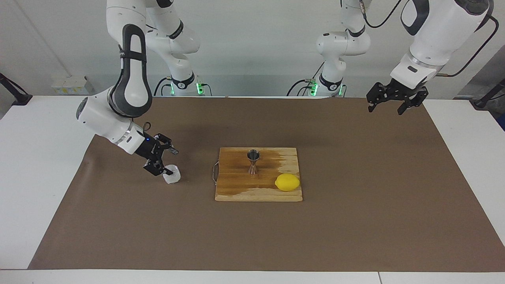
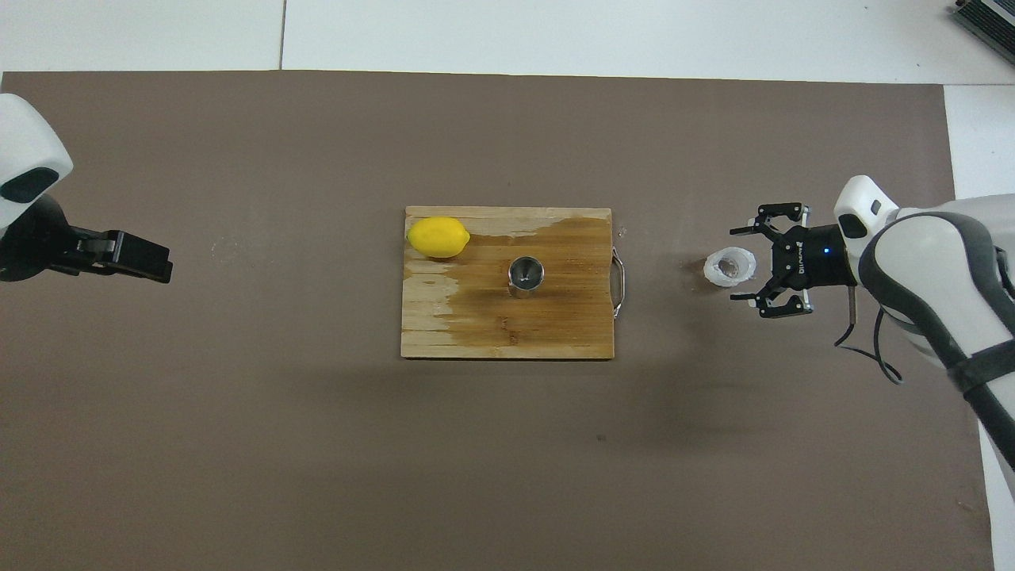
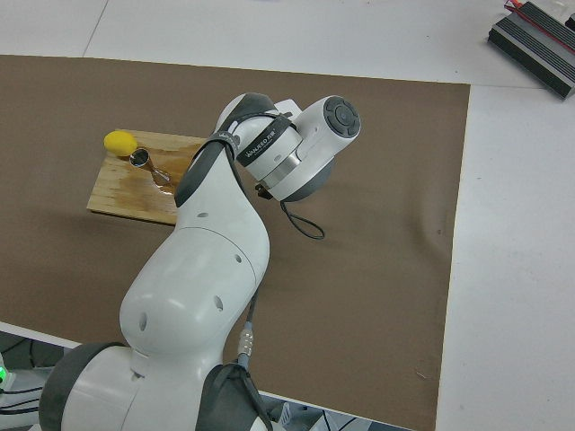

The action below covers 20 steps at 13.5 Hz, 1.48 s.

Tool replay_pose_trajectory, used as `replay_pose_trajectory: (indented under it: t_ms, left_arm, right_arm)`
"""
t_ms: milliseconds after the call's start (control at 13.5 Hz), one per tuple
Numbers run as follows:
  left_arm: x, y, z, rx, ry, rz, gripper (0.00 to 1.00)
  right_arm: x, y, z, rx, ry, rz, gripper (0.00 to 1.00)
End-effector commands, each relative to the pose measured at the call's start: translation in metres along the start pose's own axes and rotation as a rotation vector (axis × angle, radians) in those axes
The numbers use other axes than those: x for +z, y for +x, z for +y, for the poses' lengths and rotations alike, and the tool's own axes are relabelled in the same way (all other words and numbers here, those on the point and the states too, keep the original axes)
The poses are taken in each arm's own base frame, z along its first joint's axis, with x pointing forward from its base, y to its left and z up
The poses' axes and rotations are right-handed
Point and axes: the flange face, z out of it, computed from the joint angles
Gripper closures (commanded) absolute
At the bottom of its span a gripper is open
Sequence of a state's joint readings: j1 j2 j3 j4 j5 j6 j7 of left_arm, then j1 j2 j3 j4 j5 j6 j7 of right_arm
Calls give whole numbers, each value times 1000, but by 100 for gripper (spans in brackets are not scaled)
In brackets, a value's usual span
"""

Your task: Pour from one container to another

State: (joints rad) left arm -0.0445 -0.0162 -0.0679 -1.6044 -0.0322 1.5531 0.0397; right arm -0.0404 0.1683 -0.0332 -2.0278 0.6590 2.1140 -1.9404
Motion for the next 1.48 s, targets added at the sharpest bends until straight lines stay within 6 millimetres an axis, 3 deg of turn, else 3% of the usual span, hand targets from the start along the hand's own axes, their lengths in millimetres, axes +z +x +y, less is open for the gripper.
replay_pose_trajectory:
  t_ms: [0,519,742,965,1113,1410]
  left_arm:
    - [-5,-6,-2,-3,16,-4,0]
    - [-5,-6,-2,-4,18,-4,0]
    - [-6,-6,-1,-2,18,-2,0]
    - [-6,-6,-2,-3,16,-2,0]
    - [-6,-6,-1,-2,16,-2,0]
    - [-6,-6,-1,-2,18,-2,0]
  right_arm:
    - [-13,29,-10,113,19,-106,0]
    - [4,77,-19,520,-90,-454,0]
    - [-13,80,-26,753,-138,-524,0]
    - [-64,89,-37,1156,-207,-544,0]
    - [-114,97,-38,1416,-269,-546,0]
    - [-195,126,-46,1536,-348,-461,0]
